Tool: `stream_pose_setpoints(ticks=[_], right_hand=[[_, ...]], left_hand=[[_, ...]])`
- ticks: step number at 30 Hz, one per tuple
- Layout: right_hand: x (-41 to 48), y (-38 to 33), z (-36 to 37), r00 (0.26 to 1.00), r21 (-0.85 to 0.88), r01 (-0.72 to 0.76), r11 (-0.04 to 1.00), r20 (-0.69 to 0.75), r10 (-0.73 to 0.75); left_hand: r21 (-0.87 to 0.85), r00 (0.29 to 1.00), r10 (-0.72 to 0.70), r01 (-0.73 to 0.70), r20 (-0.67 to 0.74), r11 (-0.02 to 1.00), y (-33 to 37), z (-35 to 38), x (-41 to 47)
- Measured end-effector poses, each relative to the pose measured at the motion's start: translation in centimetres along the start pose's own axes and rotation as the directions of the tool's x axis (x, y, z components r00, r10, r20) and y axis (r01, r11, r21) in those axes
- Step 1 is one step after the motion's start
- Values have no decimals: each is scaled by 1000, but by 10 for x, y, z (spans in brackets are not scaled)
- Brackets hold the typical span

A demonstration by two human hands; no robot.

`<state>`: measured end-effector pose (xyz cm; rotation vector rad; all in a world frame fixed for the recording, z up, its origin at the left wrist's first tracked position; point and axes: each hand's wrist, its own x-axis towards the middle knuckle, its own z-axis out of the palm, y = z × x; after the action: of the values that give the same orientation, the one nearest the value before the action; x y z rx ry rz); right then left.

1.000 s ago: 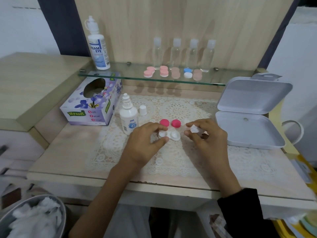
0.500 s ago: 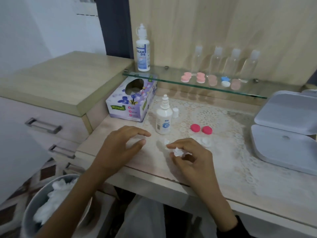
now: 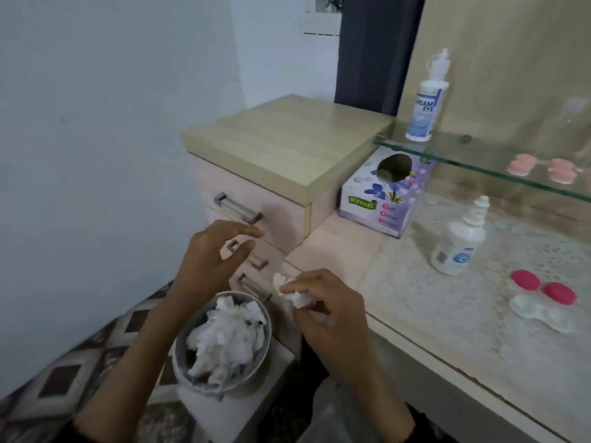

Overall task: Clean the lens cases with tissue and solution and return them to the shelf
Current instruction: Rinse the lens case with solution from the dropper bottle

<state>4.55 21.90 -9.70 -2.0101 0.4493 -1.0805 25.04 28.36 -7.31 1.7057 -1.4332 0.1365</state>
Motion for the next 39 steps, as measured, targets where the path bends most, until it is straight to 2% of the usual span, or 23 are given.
stream_pose_setpoints(ticks=[3, 6, 14, 17, 20, 23, 29, 34, 39], right_hand=[[6, 0, 34, 998, 7, 13, 1000, 65, -14], [8, 7, 71, 992, 49, -38, 998, 126, 32], [4, 58, 162, 946, -118, -232, 966, 205, 252], [5, 76, 185, 897, -180, -288, 941, 292, 331], [0, 92, 194, 816, -259, -314, 913, 418, 399], [-4, 100, 192, 792, -274, -327, 905, 443, 420], [5, 90, 168, 854, -197, -344, 918, 342, 393], [21, 51, 132, 901, -123, -299, 946, 291, 322], [33, 4, 82, 955, -74, -201, 977, 206, 212]], left_hand=[[7, 998, -50, 50, -42, 999, -21, -11, -11], [23, 996, -65, 67, -61, 998, -44, -15, -23], [92, 979, -198, 203, -54, 975, -106, -9, -57], [108, 980, -186, 192, -67, 975, -120, -5, -65], [99, 975, -219, 221, -26, 970, -132, -2, -76], [108, 966, -257, 254, 18, 961, -140, 1, -84], [73, 965, -259, 256, 32, 964, -136, 2, -82], [39, 984, -177, 177, 13, 983, -118, 0, -62], [-59, 996, -65, 68, 57, 996, -75, -2, -26]])
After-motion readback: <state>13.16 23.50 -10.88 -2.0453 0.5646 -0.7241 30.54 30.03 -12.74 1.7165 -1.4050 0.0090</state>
